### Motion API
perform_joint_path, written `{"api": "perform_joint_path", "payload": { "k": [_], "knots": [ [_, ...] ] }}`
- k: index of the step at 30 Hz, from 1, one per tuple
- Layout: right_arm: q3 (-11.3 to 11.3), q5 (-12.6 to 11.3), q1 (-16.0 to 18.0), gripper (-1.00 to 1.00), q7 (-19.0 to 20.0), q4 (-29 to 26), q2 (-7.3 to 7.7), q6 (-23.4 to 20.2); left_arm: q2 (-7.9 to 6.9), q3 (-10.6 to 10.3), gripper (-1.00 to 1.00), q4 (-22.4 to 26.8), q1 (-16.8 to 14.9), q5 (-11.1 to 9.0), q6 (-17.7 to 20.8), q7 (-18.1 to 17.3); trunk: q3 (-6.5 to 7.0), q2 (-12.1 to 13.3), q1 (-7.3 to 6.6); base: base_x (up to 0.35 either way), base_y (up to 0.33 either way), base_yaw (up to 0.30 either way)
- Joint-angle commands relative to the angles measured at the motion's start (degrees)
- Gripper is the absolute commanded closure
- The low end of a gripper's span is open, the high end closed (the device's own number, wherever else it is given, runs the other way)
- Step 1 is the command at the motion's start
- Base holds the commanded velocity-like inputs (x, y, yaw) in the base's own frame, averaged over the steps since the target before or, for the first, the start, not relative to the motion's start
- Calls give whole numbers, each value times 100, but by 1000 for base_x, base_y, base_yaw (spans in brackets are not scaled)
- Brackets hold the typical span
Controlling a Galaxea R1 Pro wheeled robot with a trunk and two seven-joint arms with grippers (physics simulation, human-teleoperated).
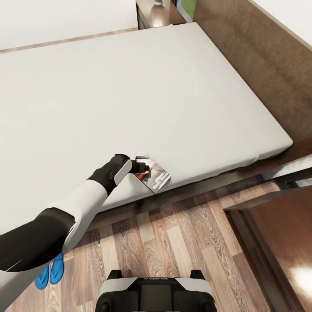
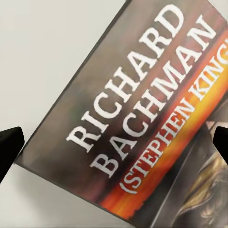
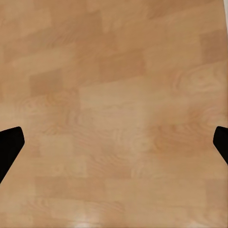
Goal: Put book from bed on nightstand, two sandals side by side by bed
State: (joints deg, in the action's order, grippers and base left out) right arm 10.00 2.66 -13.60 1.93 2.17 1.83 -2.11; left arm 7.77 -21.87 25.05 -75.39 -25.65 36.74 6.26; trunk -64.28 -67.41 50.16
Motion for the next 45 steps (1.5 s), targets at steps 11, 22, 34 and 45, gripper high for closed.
{"api": "perform_joint_path", "payload": {
  "k": [11, 22, 34, 45],
  "knots": [
    [40, 28, -2, -100, 18, -6, 2, -18, -10, -45, -100, 9, -2, -62, 17, 51, -2, -2, 0, -8, 0, 0],
    [37, 33, -2, -100, 18, -10, 2, -18, -12, -46, -100, 8, -2, -62, 17, 51, -2, -2, 0, -67, 0, 0],
    [41, 33, -2, -100, 18, -15, 13, -18, -12, -75, -100, 8, -2, -62, 15, 52, -2, -2, 0, -21, 0, 0],
    [43, 33, -2, -100, 18, -15, 17, -16, -12, -119, -100, 9, -2, -62, 14, 58, -2, -2, 0, -2, 0, -21]
  ]
}}
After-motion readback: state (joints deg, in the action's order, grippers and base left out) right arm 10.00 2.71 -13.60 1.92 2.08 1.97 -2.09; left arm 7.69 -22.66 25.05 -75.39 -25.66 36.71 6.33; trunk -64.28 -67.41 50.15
